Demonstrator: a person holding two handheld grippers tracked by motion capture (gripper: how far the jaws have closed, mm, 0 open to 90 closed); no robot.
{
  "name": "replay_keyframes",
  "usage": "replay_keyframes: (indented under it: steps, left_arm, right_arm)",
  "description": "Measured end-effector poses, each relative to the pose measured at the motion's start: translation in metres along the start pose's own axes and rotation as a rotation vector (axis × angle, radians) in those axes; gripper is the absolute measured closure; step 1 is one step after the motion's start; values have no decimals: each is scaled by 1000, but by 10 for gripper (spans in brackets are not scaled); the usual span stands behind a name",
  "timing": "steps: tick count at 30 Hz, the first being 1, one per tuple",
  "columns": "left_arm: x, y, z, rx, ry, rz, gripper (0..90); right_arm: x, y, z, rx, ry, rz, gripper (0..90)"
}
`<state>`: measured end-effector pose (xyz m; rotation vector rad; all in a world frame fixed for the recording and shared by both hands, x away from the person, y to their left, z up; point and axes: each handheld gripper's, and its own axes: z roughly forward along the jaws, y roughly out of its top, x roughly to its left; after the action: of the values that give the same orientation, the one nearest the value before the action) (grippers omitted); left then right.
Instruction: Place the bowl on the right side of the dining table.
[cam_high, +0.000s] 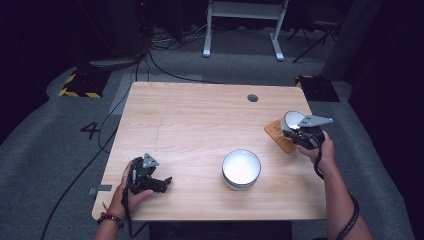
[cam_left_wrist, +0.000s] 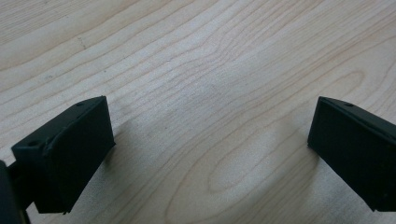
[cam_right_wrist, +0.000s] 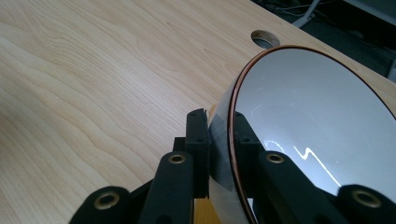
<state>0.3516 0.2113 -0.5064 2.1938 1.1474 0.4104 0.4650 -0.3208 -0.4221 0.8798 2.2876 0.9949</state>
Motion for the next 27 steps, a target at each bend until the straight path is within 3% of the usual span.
replay_keyframes:
  steps: [27]
  left_arm:
    - [0, 0, 0, 2, 0, 1, 3]
  right_arm:
    - [-13, -3, 32, 85, -28, 30, 814]
